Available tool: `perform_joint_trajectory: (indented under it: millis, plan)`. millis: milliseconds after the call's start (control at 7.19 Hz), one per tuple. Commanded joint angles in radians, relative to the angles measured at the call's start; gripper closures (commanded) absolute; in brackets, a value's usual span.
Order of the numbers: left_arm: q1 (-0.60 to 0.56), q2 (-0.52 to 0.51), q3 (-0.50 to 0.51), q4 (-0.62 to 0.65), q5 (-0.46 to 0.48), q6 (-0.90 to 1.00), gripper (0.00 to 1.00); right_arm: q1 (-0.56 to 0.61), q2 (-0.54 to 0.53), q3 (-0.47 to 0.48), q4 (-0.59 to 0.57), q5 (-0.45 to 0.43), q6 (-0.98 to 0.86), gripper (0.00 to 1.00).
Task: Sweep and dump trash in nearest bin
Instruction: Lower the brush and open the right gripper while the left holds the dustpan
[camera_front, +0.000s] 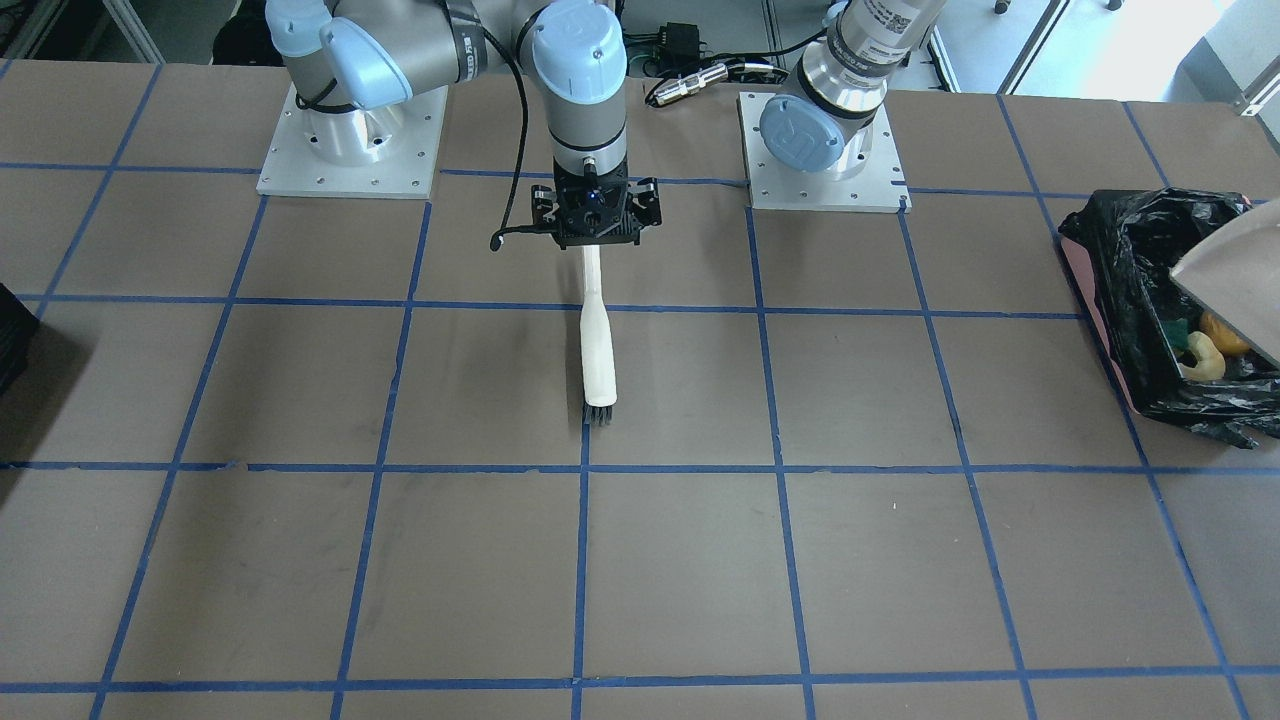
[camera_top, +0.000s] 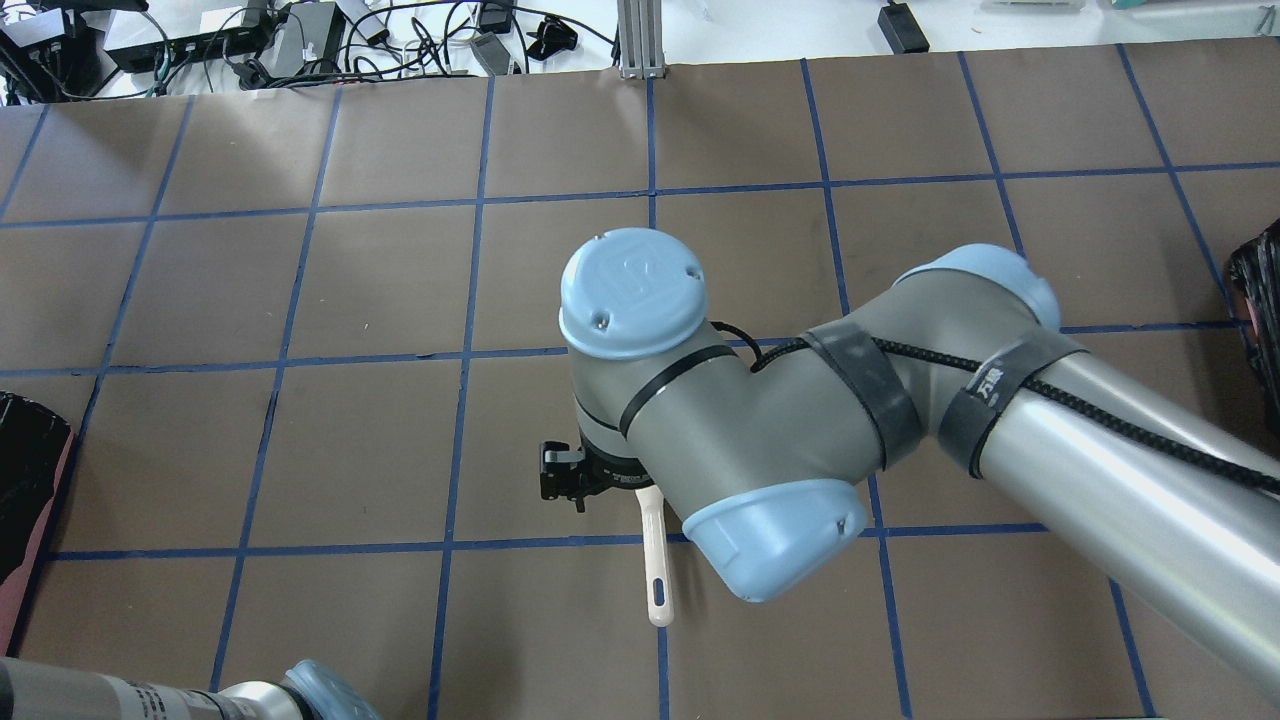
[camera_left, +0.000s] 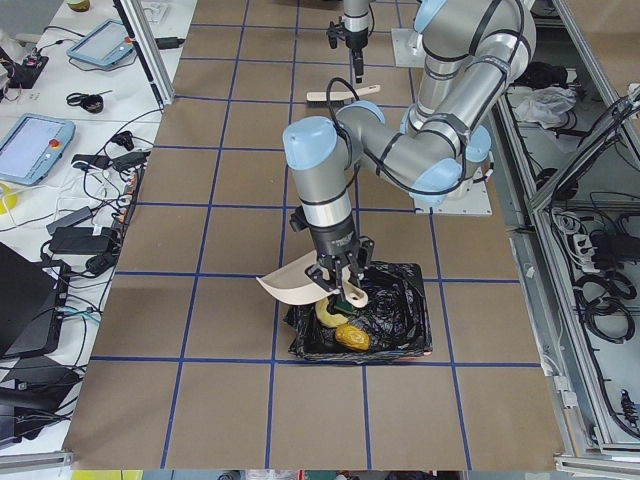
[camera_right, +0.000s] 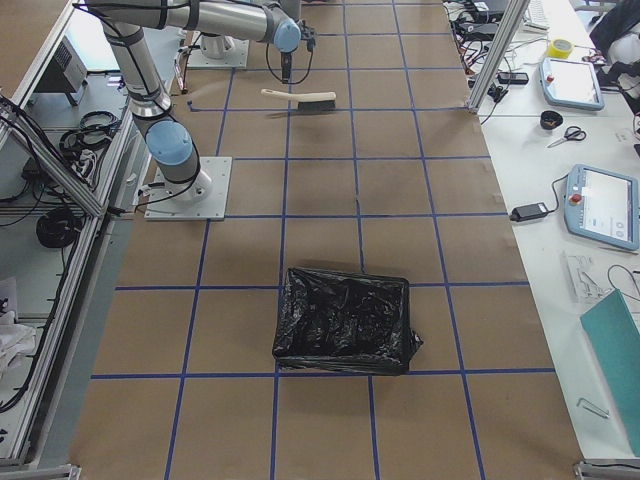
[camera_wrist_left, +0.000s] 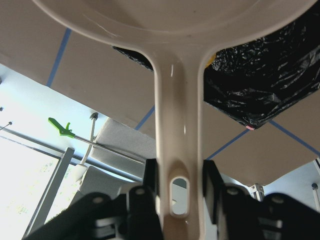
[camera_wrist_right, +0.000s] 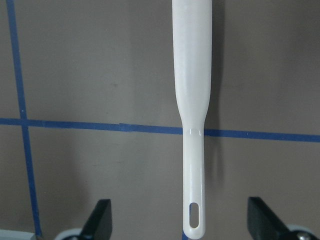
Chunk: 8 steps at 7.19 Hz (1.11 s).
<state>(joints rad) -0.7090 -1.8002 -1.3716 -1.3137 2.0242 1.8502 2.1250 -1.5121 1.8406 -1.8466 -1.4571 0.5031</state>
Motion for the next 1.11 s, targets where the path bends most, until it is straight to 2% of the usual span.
perform_joint_trajectory:
  millis: [0, 139, 278, 556, 695, 834, 973]
  plan:
    - [-0.166, 0.012, 0.0, -0.006, 0.01, -0.218, 1.0, -0.063, -0.03, -0.169, 0.172, 0.004, -0.055, 0.09]
    - [-0.253, 0.018, -0.001, -0.03, 0.002, -0.303, 1.0, -0.098, -0.034, -0.222, 0.325, -0.006, -0.175, 0.18]
    - [-0.315, 0.009, -0.007, -0.036, 0.01, -0.433, 1.0, -0.155, -0.069, -0.237, 0.354, -0.006, -0.239, 0.14]
    - [-0.416, 0.008, 0.0, -0.14, -0.002, -0.717, 1.0, -0.342, -0.149, -0.25, 0.398, -0.002, -0.348, 0.02]
    - [-0.469, 0.01, -0.001, -0.197, -0.024, -0.82, 1.0, -0.423, -0.178, -0.25, 0.406, -0.011, -0.415, 0.0]
    - [-0.504, 0.021, 0.003, -0.26, -0.098, -0.962, 1.0, -0.501, -0.191, -0.248, 0.423, -0.023, -0.457, 0.0]
    - [-0.526, 0.018, 0.002, -0.275, -0.111, -0.994, 1.0, -0.561, -0.2, -0.248, 0.415, -0.022, -0.481, 0.0]
